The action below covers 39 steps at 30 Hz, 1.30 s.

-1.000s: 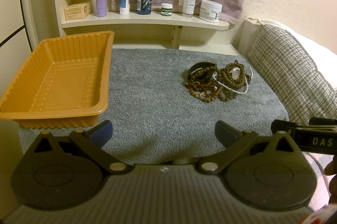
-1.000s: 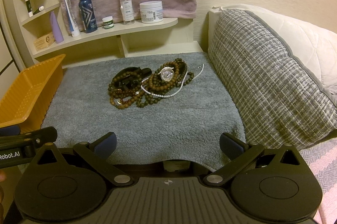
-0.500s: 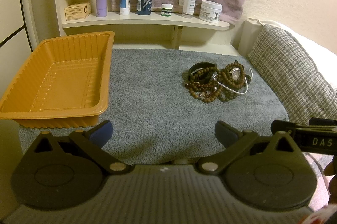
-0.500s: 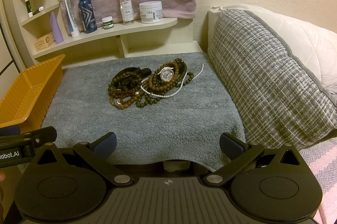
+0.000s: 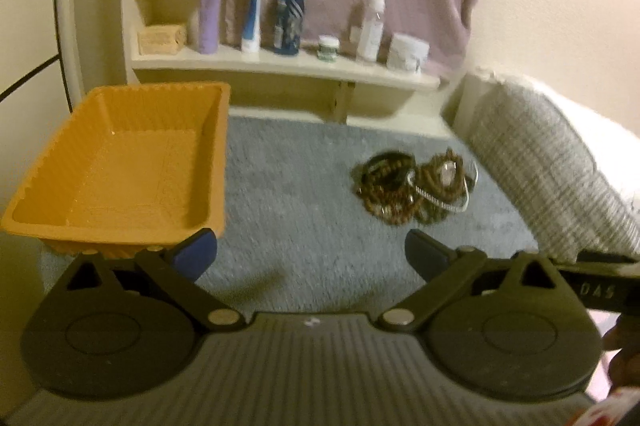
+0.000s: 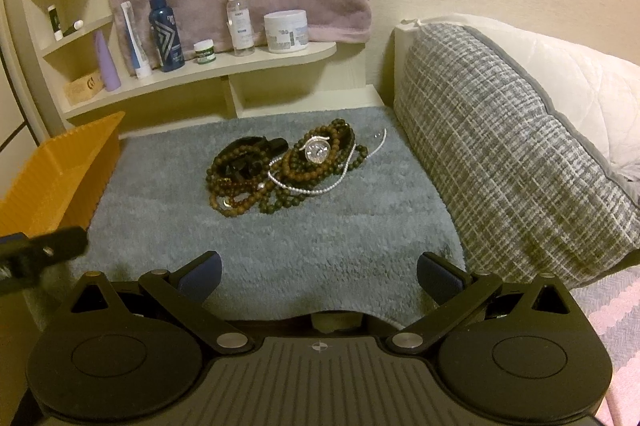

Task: Organize jewelry
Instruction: 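Grasp the orange tray rim with the left tool and tilt it up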

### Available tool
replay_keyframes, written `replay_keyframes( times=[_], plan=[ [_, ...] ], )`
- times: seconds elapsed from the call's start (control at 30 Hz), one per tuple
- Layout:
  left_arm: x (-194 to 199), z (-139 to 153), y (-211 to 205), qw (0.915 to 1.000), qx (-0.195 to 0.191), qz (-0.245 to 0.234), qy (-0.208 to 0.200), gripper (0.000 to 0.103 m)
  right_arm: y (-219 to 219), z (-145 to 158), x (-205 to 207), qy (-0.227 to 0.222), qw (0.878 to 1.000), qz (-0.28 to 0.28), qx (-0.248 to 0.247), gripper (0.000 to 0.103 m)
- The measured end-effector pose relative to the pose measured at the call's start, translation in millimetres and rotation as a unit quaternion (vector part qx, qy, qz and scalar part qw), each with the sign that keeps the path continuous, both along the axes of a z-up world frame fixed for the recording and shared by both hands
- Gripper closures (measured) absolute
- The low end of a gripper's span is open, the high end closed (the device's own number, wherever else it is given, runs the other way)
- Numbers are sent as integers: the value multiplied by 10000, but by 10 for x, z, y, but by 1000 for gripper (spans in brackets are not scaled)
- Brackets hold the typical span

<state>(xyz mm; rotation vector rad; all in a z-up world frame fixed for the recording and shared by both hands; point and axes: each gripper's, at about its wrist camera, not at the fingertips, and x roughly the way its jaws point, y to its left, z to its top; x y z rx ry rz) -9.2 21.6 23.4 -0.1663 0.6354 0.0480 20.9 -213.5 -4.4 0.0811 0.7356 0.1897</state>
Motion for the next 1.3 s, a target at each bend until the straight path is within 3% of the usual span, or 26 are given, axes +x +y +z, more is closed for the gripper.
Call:
replay_keyframes(
  times=[0.33, 0.57, 0.67, 0.73, 0.83, 0.93, 1.1, 1.3],
  plan=[
    [-176, 110, 787, 9972, -117, 682, -270, 14, 134, 37, 156, -183, 9997, 156, 34, 0],
    [-322, -16, 1524, 9889, 9, 1461, -288, 25, 398, -2, 332, -154, 9991, 366, -111, 0],
    [-358, -107, 1830, 9837, -16, 1777, -269, 33, 515, -49, 408, -109, 9988, 440, -204, 0],
    [-347, -199, 2019, 9813, -86, 1914, -202, 44, 592, -85, 462, -72, 9985, 469, -269, 0],
    [-303, -351, 2234, 9803, -339, 1943, -121, 61, 692, -141, 540, 3, 9981, 484, -375, 0],
    [-265, -482, 2373, 9800, -693, 1865, -102, 71, 780, -199, 614, 83, 9976, 489, -473, 0],
    [-192, -625, 2493, 9767, -1219, 1758, -172, 79, 892, -285, 682, 172, 9964, 526, -638, 0],
    [-157, -676, 2558, 9712, -1558, 1792, -193, 89, 989, -358, 736, 262, 9952, 553, -758, 0]
  ],
)
